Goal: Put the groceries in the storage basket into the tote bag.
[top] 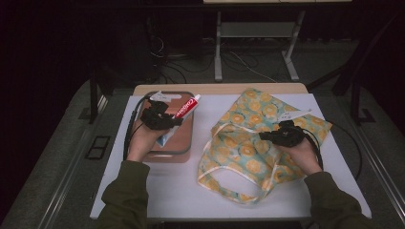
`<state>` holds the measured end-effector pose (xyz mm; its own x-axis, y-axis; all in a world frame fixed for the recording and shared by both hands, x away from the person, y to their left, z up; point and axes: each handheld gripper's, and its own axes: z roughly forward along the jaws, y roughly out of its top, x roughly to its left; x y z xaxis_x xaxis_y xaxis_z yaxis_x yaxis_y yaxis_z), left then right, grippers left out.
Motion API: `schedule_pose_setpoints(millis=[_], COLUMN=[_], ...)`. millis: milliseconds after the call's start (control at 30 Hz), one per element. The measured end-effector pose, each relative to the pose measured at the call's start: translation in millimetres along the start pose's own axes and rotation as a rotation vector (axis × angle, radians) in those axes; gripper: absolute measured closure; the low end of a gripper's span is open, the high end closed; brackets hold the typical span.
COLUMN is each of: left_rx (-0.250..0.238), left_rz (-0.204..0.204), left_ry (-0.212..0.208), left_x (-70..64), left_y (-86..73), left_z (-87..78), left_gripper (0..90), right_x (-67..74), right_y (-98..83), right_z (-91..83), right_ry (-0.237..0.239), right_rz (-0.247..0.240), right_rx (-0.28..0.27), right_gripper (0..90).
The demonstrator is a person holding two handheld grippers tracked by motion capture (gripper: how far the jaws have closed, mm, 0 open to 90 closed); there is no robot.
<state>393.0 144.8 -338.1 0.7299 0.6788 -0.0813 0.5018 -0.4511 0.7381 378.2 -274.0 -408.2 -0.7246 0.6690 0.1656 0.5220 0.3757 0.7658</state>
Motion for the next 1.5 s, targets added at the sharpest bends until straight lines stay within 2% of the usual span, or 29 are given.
schedule_pose_setpoints(millis=[133,400,567,667,800,900,1133,1400,1500], left_rx=[-0.011,-0.046,-0.056,-0.035,-0.017,0.008,0.071,0.144,0.154], left_rz=[0.037,0.081,0.117,0.146,0.160,0.164,0.205,0.236,0.230], left_ry=[-0.040,-0.122,-0.145,-0.150,-0.160,-0.175,-0.192,-0.185,-0.176], left_x=[-20.0,-60.7,-87.7,-102.8,-118.3,-125.3,-138.6,-145.8,-146.5], left_y=[1.7,2.8,1.1,-4.1,-13.7,-20.0,-30.9,-36.3,-35.2], left_z=[1.2,9.1,16.5,26.2,40.4,50.5,76.1,101.8,108.3], left_gripper=[74.9,75.0,75.0,75.0,75.0,75.0,75.0,74.9,74.8], right_x=[-0.5,-0.5,-1.0,-0.9,-0.5,-0.4,0.3,1.0,2.1], right_y=[-0.2,-0.2,-0.3,-0.2,-0.1,0.0,0.0,0.0,0.1], right_z=[-0.3,-0.4,-0.8,-1.1,-1.7,-2.2,-2.5,-0.8,-0.1], right_ry=[-0.001,-0.004,-0.006,-0.009,-0.010,-0.011,-0.012,-0.010,-0.010], right_rz=[0.003,0.001,0.001,-0.002,-0.002,-0.002,-0.004,-0.010,-0.010], right_rx=[-0.001,-0.001,-0.002,-0.001,-0.002,-0.004,-0.004,0.000,0.002], right_gripper=[89.3,89.3,89.3,89.3,89.3,89.3,89.3,89.3,89.3])
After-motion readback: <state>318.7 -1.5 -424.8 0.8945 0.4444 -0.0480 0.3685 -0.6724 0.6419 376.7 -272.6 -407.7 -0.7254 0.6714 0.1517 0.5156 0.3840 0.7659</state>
